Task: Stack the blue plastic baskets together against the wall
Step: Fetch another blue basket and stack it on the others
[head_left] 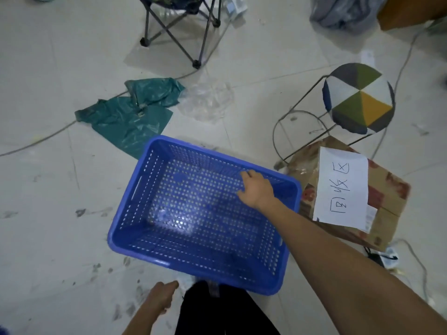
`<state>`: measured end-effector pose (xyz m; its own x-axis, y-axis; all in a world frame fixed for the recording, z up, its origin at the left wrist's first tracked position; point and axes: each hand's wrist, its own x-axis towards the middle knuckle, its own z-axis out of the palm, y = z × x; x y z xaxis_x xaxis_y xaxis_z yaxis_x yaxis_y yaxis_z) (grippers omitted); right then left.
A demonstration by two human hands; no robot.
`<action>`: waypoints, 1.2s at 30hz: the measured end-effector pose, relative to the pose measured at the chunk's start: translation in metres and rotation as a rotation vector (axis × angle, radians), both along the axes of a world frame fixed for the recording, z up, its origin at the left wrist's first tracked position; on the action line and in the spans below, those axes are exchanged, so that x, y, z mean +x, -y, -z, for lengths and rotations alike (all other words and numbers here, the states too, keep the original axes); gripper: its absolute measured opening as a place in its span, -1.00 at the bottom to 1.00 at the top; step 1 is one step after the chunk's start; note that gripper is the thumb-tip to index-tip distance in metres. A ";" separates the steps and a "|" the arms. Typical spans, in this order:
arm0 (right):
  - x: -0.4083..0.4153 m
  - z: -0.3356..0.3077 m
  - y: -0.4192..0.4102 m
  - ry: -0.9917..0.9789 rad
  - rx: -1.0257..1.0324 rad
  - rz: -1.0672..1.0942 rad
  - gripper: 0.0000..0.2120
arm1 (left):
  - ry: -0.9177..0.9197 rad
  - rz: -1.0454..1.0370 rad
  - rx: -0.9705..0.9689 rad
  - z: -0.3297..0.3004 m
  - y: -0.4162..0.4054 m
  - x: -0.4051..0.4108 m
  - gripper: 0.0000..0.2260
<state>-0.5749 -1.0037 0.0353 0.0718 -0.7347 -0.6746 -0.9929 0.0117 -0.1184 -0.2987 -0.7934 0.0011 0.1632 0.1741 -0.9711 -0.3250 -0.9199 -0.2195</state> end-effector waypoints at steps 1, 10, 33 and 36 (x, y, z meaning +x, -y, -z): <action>0.002 0.021 0.009 0.002 -0.011 -0.012 -0.35 | 0.026 -0.098 0.017 0.019 -0.006 -0.002 -0.66; 0.004 0.141 0.081 -0.046 -0.080 0.012 -0.28 | 0.140 -0.787 -0.367 0.135 -0.025 -0.015 -0.65; 0.106 -0.091 0.089 0.276 -0.201 -0.173 -0.75 | 0.091 -1.102 -0.558 -0.073 -0.101 0.052 -0.68; 0.147 -0.143 0.080 0.299 -0.226 -0.246 -0.76 | 0.111 -1.122 -0.649 -0.120 -0.120 0.068 -0.71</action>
